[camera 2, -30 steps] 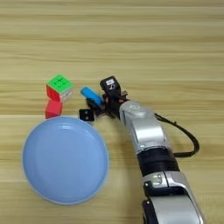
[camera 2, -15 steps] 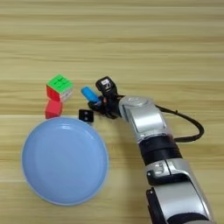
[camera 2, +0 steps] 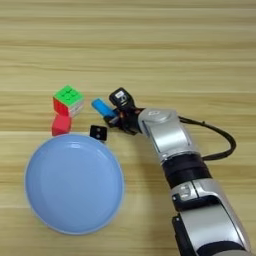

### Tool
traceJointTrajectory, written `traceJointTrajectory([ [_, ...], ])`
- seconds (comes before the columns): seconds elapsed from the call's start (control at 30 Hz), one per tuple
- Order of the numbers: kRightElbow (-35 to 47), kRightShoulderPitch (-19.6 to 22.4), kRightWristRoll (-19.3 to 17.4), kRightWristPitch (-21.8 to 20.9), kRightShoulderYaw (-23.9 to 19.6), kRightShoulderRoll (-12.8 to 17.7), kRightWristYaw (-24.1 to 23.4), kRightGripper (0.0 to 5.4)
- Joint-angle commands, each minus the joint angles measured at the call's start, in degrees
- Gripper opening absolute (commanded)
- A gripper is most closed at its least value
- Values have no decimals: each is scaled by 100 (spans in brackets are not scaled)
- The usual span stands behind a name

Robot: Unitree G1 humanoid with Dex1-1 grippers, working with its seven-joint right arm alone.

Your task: Move the objects on the table

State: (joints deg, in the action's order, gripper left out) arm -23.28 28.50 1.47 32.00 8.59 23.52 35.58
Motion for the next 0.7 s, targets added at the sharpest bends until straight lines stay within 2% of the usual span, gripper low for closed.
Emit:
traceJointTrajectory([
  [0.03, 548, 324, -92, -37, -346, 161, -166, 142],
  [0.13, 1019, 321, -213, 63, -503, 179, -120, 142],
  [0.27, 2031, 194, -427, 65, -658, 248, 86, 142],
  [0.53, 3170, -115, -738, -35, -625, 441, 617, 141],
  [0.7, 3786, -597, -755, -581, -310, 811, 1322, 141],
])
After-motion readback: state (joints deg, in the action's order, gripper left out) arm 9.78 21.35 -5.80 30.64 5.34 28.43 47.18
